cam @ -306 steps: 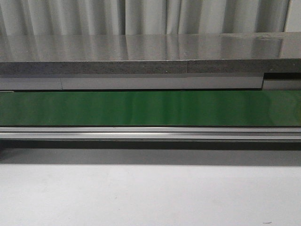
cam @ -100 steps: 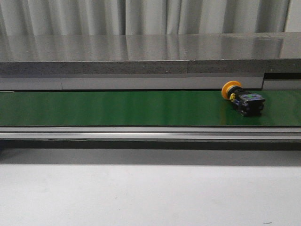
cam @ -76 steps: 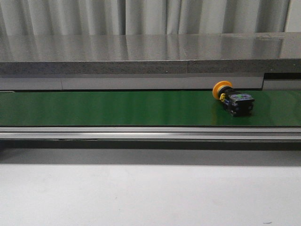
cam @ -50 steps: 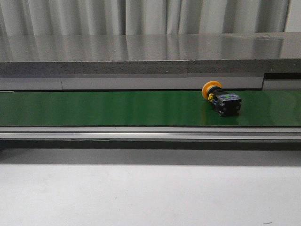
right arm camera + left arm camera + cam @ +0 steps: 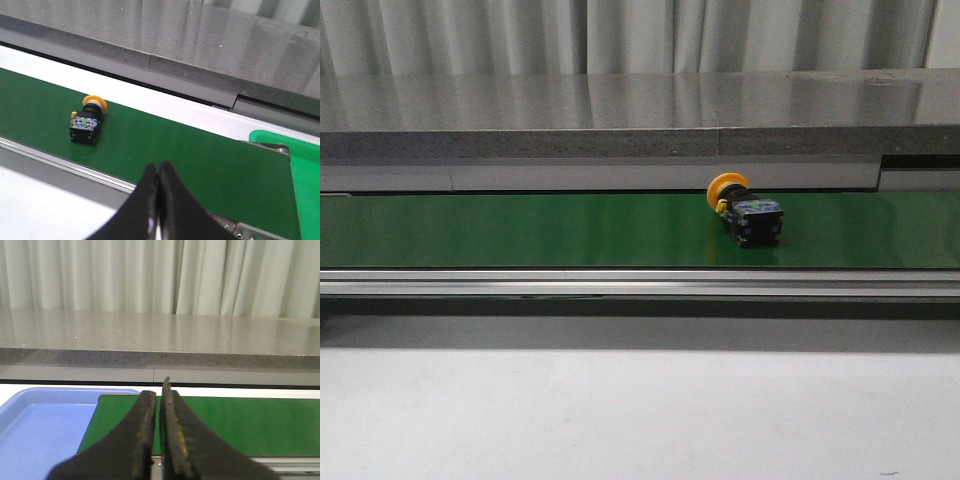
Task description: Move button from right to left
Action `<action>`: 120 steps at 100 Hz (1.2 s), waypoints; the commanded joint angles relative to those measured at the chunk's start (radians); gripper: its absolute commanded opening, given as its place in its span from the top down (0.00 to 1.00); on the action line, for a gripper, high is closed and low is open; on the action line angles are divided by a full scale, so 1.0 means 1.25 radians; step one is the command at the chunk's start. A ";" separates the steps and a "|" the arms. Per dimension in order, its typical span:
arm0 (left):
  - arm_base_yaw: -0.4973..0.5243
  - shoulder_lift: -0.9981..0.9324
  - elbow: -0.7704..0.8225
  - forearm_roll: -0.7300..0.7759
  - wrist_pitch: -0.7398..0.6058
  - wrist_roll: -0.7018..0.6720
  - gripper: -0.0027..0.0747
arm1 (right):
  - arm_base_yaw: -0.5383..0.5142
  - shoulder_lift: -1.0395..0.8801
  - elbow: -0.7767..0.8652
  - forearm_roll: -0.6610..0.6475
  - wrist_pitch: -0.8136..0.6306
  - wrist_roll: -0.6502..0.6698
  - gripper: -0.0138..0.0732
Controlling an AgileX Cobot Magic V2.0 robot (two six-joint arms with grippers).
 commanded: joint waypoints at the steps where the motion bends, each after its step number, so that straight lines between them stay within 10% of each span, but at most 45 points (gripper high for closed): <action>1: -0.006 -0.029 0.033 -0.007 -0.065 -0.008 0.96 | 0.002 0.006 -0.022 0.022 -0.057 -0.005 0.92; 75: -0.006 -0.029 0.022 -0.007 -0.066 -0.008 0.96 | 0.002 0.006 -0.022 0.022 -0.057 -0.005 0.92; 120: -0.006 0.220 -0.281 -0.043 0.143 -0.008 0.96 | 0.002 0.006 -0.022 0.022 -0.057 -0.005 0.92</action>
